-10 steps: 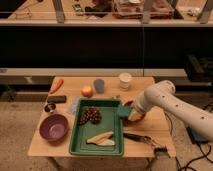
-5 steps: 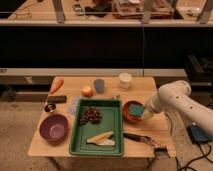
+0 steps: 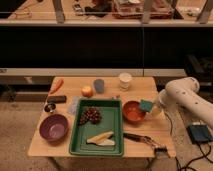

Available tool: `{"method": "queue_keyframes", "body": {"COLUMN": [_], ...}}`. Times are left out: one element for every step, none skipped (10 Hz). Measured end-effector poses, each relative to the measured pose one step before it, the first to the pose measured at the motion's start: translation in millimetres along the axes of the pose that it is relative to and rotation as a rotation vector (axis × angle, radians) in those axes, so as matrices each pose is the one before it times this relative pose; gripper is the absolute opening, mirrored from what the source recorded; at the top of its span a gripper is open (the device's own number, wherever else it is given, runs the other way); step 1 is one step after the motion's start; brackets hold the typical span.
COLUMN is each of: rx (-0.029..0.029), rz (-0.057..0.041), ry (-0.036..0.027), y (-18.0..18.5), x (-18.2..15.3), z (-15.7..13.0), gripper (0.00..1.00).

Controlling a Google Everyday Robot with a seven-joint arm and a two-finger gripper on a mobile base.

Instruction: Wipe red bowl with sponge

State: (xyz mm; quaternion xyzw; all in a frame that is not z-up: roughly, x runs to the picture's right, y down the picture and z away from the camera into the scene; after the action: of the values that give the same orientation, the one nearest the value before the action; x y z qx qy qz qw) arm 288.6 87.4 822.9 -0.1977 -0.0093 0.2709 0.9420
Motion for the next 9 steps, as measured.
{"method": "queue_keyframes", "body": {"rx": [-0.00013,0.00181,0.00011,-0.00383,-0.00769,-0.02532,-0.01613,-0.01508,-0.01645], "rz": [0.00148,-0.00258,-0.01393,-0.01330,-0.02269,-0.05062,-0.02519,-0.01888,-0.01779], "ry": [-0.00979,-0.01710,-0.01850,-0.01205,-0.01218,-0.02053,-0.00734,-0.00384,-0.00355], "y": [-3.73,-1.32,3.24,4.90,6.21,15.40,10.90,11.16,11.97], "x": [-8.78,-11.59,-13.57,-9.00,-10.47,-17.44,-5.48,-0.90,1.06], "z": [5.56,4.01,2.02,1.48,0.72,1.94,-0.54,-1.51,-2.79], "gripper": [0.00,0.00,0.00,0.00,0.00,0.00,0.00,0.00,0.00]}}
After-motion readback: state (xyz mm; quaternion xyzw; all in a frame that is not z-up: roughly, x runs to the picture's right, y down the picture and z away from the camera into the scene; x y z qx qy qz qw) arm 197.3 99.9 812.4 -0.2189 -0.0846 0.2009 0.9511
